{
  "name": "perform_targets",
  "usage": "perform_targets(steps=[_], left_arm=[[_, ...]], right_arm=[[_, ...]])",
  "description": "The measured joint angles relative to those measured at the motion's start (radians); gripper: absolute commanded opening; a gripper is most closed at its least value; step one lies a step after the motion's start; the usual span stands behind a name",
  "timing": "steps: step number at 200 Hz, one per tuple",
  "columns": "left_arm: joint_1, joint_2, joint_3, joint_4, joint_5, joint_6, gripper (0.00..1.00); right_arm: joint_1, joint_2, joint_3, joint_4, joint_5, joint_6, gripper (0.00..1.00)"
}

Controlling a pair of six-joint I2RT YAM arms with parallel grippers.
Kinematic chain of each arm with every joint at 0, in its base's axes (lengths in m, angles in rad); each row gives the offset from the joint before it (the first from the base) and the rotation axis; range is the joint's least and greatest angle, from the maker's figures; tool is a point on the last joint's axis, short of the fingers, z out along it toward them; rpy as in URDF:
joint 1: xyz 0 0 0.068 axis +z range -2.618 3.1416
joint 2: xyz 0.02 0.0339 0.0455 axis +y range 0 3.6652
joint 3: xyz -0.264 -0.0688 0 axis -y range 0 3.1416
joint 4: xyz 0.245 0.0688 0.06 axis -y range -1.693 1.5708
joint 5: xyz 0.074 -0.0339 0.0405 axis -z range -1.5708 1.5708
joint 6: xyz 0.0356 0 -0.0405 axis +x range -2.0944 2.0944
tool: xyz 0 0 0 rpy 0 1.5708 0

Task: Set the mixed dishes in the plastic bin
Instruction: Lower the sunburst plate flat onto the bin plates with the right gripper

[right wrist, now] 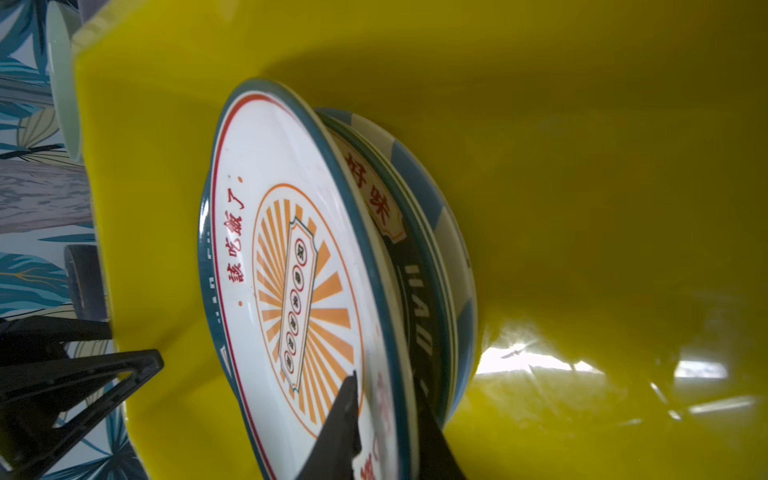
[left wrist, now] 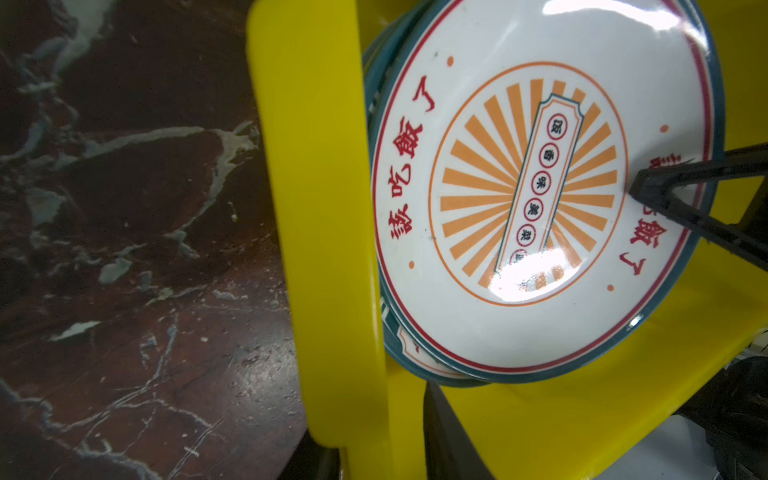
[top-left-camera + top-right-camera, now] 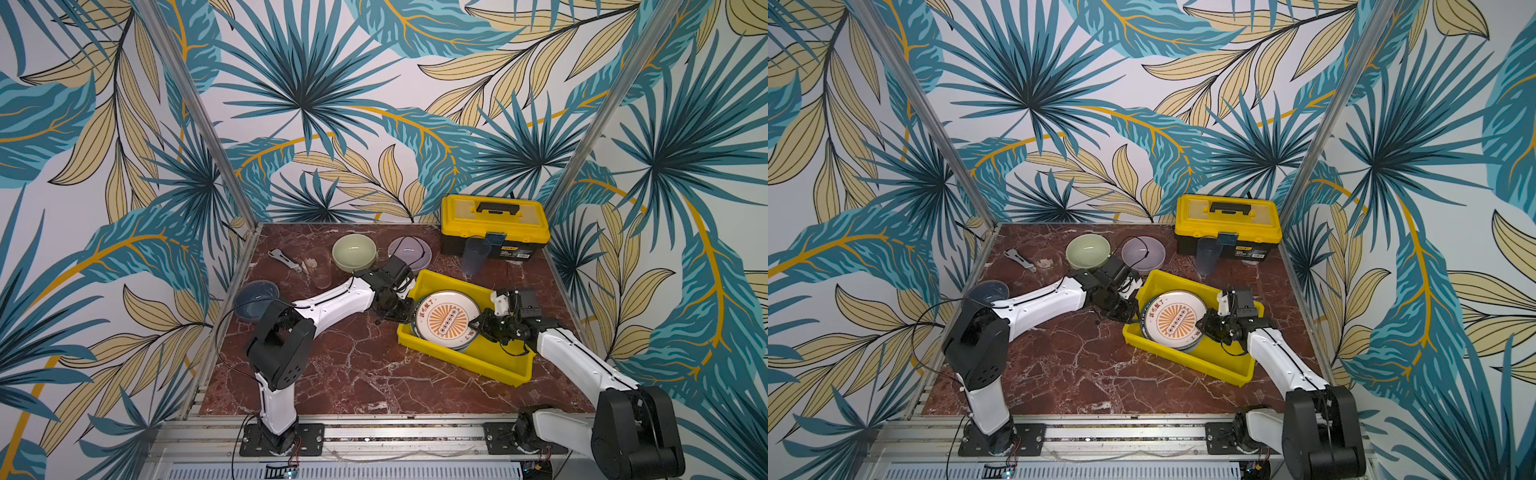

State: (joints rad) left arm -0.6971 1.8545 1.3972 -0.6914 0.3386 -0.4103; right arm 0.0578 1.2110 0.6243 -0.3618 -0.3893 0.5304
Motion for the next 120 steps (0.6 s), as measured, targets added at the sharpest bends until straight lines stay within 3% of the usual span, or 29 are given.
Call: perform_targets(steps=[75, 120], left_arm=[[-0.003, 0.011, 0.006, -0.003, 0.002, -0.007, 0.33], [-0.003, 0.011, 0.007, -0.003, 0.002, -0.008, 0.33]], right_arm=[[0.0, -0.001, 0.039, -0.108, 0.083, -0.055, 0.53], [0.001, -0.006, 0.078, -0.158, 0.144, -0.068, 0.6]])
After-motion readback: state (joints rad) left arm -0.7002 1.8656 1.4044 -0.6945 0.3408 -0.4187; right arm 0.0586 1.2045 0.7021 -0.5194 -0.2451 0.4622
